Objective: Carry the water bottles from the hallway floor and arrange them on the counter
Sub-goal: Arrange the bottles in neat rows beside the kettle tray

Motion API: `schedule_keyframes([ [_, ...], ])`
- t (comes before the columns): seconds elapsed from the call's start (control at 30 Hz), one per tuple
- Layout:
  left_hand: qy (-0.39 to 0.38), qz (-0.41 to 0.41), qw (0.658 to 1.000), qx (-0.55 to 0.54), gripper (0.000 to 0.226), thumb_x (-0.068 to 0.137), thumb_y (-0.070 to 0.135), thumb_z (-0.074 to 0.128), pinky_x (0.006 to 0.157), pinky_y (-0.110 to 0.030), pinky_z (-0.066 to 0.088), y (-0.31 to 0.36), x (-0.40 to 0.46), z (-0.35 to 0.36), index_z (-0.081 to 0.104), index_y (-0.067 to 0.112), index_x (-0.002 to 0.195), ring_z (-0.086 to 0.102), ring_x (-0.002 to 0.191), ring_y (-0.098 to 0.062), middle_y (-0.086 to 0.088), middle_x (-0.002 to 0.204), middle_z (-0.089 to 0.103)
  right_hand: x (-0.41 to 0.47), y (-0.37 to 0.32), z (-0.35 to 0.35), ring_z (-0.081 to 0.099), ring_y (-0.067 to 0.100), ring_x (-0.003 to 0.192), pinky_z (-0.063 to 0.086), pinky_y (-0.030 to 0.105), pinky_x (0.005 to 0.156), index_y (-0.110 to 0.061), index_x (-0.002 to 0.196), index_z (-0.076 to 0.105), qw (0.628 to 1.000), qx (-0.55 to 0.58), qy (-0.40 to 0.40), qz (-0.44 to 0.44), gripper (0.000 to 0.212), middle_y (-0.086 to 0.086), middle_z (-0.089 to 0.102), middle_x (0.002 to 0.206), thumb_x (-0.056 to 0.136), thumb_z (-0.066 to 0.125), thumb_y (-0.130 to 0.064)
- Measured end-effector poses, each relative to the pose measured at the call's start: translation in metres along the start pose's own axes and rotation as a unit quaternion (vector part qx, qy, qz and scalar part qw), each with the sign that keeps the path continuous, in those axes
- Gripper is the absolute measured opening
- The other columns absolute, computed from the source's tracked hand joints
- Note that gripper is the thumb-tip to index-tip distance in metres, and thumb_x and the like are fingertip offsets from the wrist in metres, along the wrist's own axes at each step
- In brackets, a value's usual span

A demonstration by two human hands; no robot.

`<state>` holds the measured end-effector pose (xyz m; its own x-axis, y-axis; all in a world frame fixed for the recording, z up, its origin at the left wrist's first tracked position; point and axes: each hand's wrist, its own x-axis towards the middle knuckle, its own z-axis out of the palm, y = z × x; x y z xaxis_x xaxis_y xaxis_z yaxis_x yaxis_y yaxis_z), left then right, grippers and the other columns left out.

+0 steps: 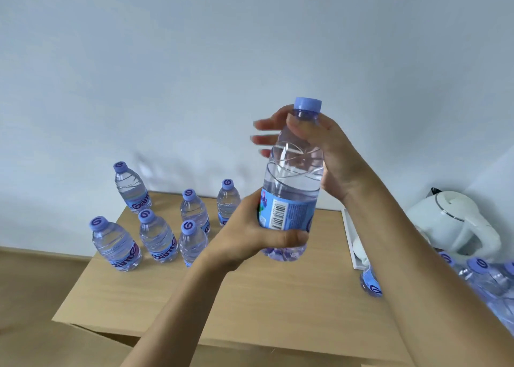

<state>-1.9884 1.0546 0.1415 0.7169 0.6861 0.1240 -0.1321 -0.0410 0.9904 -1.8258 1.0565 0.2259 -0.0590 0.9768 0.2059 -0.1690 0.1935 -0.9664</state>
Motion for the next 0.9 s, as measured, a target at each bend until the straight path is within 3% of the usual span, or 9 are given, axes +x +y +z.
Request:
schedule_keyframes([
  [0.1,0.025,-0.018,0.999,-0.017,0.05,0.064,0.018,0.083,0.073,-0.027,0.054,-0.002,0.001,0.006,0.061,0.004,0.106,0.069,0.084,-0.019,-0.005,0.091,0.073,0.002,0.001,0.007,0.073,0.031,0.084,0.056,0.045,0.081,-0.02,0.077,0.068,0.998,-0.009,0.062,-0.001,0.006,0.009,0.073,0.085,0.077,0.073,-0.023],
  [0.23,0.071,-0.005,0.997,0.008,0.043,0.064,0.023,0.083,0.064,-0.029,0.052,0.003,0.003,0.006,0.06,0.012,0.1,0.066,0.072,-0.019,-0.005,0.083,0.071,0.005,0.0,0.017,0.071,0.024,0.07,0.057,0.033,0.064,-0.017,0.071,0.064,0.978,-0.044,0.204,-0.02,0.012,0.005,0.069,0.071,0.079,0.072,-0.019],
  [0.4,0.127,0.003,0.985,0.117,0.062,0.058,0.019,0.09,0.053,-0.025,0.052,0.008,0.01,0.014,0.051,0.016,0.106,0.067,0.061,-0.015,-0.002,0.083,0.071,0.01,-0.002,0.032,0.066,0.016,0.062,0.056,0.037,0.069,-0.015,0.073,0.06,0.934,-0.17,0.307,-0.071,0.018,-0.005,0.066,0.061,0.081,0.072,-0.025],
  [0.5,0.135,-0.008,0.982,0.132,0.058,0.058,0.019,0.088,0.053,-0.03,0.054,0.009,0.01,0.011,0.052,0.015,0.104,0.067,0.064,-0.02,-0.005,0.082,0.07,0.011,-0.006,0.034,0.066,0.014,0.064,0.056,0.036,0.069,-0.017,0.077,0.06,0.941,-0.187,0.276,-0.065,0.022,-0.007,0.066,0.064,0.082,0.074,-0.033],
  [0.63,0.037,-0.013,0.998,0.048,0.031,0.069,0.011,0.078,0.052,-0.027,0.048,0.019,0.003,0.001,0.057,0.002,0.089,0.062,0.058,-0.022,-0.01,0.068,0.066,0.01,-0.02,0.02,0.071,0.014,0.079,0.056,0.029,0.068,-0.016,0.088,0.063,0.987,-0.105,0.12,0.003,0.026,0.0,0.073,0.081,0.085,0.069,-0.041],
  [0.67,0.019,-0.01,0.999,0.035,0.028,0.07,0.012,0.077,0.055,-0.03,0.049,0.021,0.001,-0.002,0.059,0.003,0.089,0.062,0.061,-0.023,-0.011,0.07,0.065,0.009,-0.021,0.017,0.072,0.017,0.086,0.058,0.03,0.071,-0.016,0.091,0.063,0.993,-0.081,0.089,0.015,0.026,0.002,0.074,0.089,0.086,0.068,-0.041],
  [0.73,-0.014,-0.005,1.0,0.021,0.035,0.07,0.014,0.078,0.065,-0.051,0.051,0.023,-0.001,-0.006,0.061,0.003,0.099,0.065,0.073,-0.037,-0.023,0.084,0.066,0.009,-0.021,0.016,0.072,0.026,0.098,0.059,0.038,0.081,-0.017,0.093,0.063,0.997,-0.037,0.055,0.038,0.025,0.007,0.075,0.104,0.085,0.066,-0.041],
  [0.8,-0.027,-0.011,0.999,0.015,0.048,0.067,0.016,0.079,0.08,-0.067,0.048,0.023,-0.002,-0.006,0.06,0.002,0.11,0.062,0.092,-0.052,-0.03,0.102,0.063,0.008,-0.019,0.02,0.073,0.032,0.095,0.058,0.044,0.083,-0.015,0.093,0.064,0.998,-0.003,0.049,0.046,0.025,0.012,0.075,0.103,0.085,0.066,-0.038],
  [0.9,-0.002,-0.021,1.0,0.022,0.052,0.066,0.018,0.078,0.08,-0.052,0.056,0.023,-0.003,-0.003,0.06,0.003,0.112,0.068,0.095,-0.037,-0.023,0.102,0.068,0.009,-0.017,0.027,0.072,0.03,0.077,0.059,0.042,0.073,-0.012,0.083,0.066,0.993,-0.016,0.118,0.012,0.02,0.012,0.073,0.082,0.083,0.068,-0.033],
])
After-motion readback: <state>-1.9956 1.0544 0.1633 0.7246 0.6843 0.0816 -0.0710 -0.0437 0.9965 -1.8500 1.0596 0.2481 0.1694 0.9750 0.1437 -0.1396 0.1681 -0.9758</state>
